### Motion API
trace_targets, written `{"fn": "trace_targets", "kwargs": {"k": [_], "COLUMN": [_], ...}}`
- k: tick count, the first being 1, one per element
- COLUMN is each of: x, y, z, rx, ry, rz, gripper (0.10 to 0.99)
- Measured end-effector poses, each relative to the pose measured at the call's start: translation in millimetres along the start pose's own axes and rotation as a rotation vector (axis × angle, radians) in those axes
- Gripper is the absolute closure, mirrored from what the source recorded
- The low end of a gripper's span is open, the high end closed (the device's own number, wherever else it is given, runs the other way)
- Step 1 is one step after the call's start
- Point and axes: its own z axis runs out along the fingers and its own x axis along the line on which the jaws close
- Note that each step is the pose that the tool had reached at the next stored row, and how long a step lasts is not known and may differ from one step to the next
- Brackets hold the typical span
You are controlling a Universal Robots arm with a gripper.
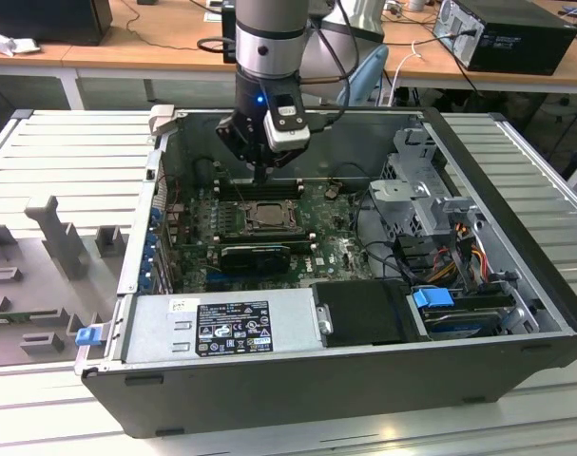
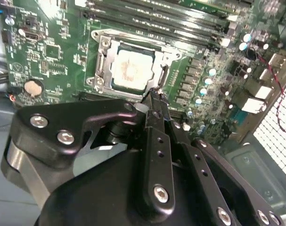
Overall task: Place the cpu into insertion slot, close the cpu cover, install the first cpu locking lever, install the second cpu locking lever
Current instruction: 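Install the first cpu locking lever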
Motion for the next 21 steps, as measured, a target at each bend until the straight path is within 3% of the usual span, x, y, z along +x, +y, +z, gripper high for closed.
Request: {"fn": "trace_targets", "kwargs": {"k": [4, 9, 18, 21], "x": [13.4, 16.8, 17.7, 35.5], "y": [-4.1, -5.1, -5.3, -10.4], "z": [1.1, 1.3, 2.1, 2.8], "rx": [-0.004, -0.004, 0.001, 0.000], "ry": [-0.0100, -0.0105, -0.0065, -0.0099], "rz": [0.000, -0.006, -0.176, -0.177], "gripper": [0.980, 0.980, 0.980, 0.980]}}
